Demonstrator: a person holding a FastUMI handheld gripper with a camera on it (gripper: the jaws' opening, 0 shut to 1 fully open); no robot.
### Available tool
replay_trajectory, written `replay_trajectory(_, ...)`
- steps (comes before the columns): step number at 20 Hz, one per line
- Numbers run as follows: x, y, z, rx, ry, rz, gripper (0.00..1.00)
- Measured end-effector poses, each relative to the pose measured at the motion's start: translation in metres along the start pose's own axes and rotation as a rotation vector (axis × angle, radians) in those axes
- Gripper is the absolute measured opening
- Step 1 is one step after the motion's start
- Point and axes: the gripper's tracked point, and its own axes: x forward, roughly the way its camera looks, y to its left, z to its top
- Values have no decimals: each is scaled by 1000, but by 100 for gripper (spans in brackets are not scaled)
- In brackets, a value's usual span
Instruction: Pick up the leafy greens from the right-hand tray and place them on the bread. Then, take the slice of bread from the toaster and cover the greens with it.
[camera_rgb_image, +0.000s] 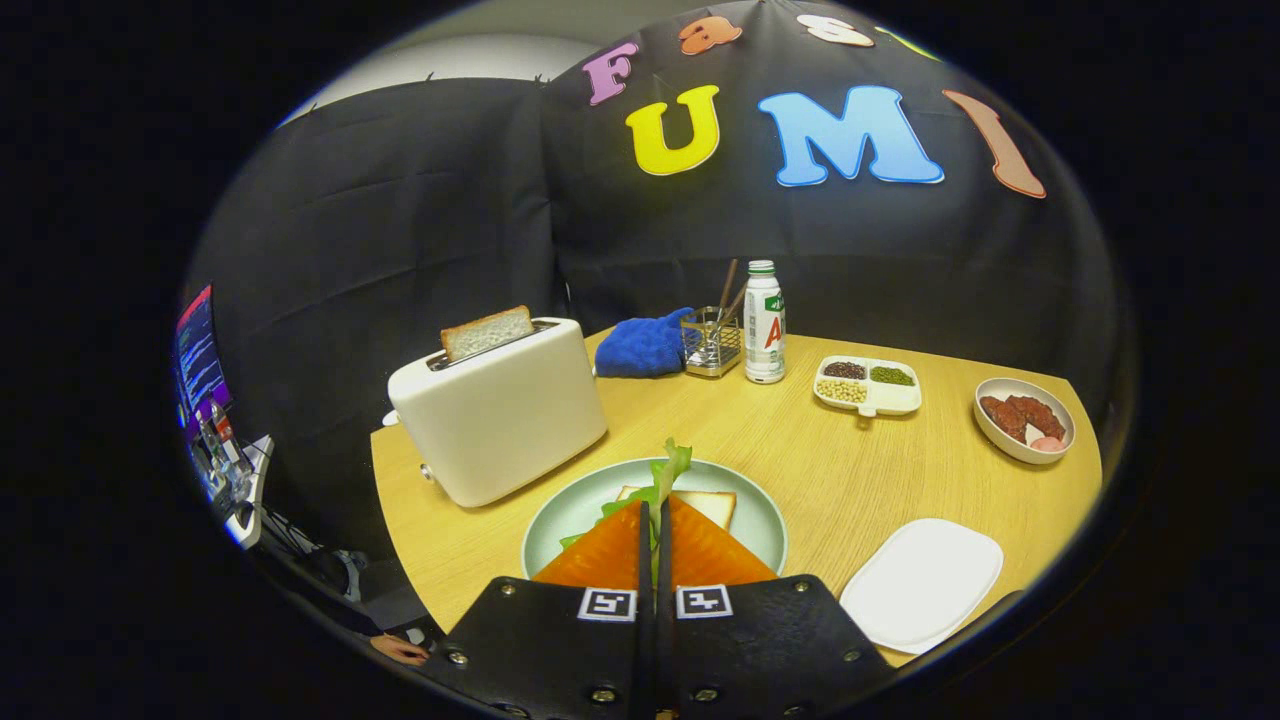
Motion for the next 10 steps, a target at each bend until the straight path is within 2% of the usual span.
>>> replay_trajectory(5, 10, -9, -11, -27, 14, -56, 1)
replay_trajectory(10, 21, -18, -23, -19, 55, -78, 0)
